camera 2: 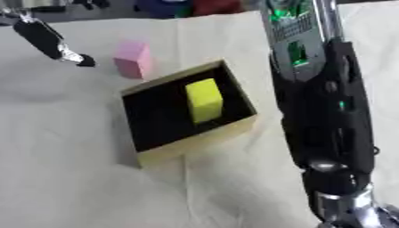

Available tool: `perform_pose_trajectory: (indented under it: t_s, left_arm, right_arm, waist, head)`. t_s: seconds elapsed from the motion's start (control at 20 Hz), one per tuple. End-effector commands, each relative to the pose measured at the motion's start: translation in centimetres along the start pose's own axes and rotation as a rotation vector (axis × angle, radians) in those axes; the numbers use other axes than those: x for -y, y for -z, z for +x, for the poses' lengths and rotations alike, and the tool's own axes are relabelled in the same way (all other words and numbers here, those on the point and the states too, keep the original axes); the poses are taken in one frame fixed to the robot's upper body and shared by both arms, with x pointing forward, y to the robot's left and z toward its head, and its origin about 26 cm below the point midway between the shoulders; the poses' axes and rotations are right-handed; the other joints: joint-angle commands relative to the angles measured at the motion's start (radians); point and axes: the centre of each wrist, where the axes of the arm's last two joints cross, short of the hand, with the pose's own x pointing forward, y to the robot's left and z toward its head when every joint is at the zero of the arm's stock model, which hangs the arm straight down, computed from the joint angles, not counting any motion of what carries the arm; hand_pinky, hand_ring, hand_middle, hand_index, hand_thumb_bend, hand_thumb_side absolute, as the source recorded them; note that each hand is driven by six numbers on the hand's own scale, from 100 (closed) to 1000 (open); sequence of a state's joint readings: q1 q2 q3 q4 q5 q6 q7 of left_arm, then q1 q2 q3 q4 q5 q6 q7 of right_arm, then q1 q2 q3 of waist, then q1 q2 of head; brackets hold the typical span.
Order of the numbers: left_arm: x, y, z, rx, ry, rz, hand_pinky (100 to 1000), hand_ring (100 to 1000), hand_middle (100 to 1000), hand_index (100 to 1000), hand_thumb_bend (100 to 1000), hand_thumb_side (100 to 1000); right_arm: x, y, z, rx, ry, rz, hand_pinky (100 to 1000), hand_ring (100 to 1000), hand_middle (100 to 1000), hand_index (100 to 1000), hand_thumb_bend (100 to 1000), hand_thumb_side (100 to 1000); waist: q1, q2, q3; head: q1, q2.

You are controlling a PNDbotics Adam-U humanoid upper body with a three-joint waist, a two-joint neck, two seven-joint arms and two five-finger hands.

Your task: Pick up objects on the table and place them in the box.

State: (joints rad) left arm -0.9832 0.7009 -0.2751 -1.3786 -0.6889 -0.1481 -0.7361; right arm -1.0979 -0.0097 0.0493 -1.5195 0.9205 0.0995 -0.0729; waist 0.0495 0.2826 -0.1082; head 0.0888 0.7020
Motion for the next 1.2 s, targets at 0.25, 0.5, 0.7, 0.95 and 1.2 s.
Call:
perform_pose_trajectory:
  t_s: [0.25,0.5,0.7,0.95,1.2]
  left_arm:
    - [-0.4,1.2,-0.5,-0.013,-0.015,-0.048,909,892,903,1000,525,381]
    - [0.0,2.1,-0.8,-0.029,-0.037,-0.050,909,891,904,1000,514,385]
    - [0.3,2.6,-1.0,-0.046,-0.032,-0.066,917,900,911,1000,516,348]
    - [0.7,3.0,-1.5,-0.095,-0.007,-0.072,927,914,922,1000,518,309]
    - [1.0,3.3,-1.8,-0.112,-0.011,-0.059,922,908,914,1000,497,308]
  right_arm:
    - [1.0,0.2,0.9,0.019,0.019,-0.044,794,767,779,990,100,1000]
    - [1.2,0.2,0.9,0.014,0.021,-0.051,794,766,778,991,100,1000]
    - [1.5,0.2,0.9,0.013,0.028,-0.064,792,762,773,991,100,1000]
    - [1.6,0.2,1.0,0.012,0.044,-0.072,790,757,769,991,100,1000]
    - [1.8,0.2,1.0,0.010,0.049,-0.078,788,753,766,990,100,1000]
  waist:
    - [0.005,-0.010,-0.010]
    - [0.008,0.001,-0.021]
    - [0.011,0.011,-0.029]
    - [0.014,0.022,-0.039]
    - [0.014,0.035,-0.047]
  head:
    - [0.009,-0.017]
    - [0.020,-0.027]
    - [0.026,-0.035]
    - [0.031,-0.046]
    - [0.038,-0.056]
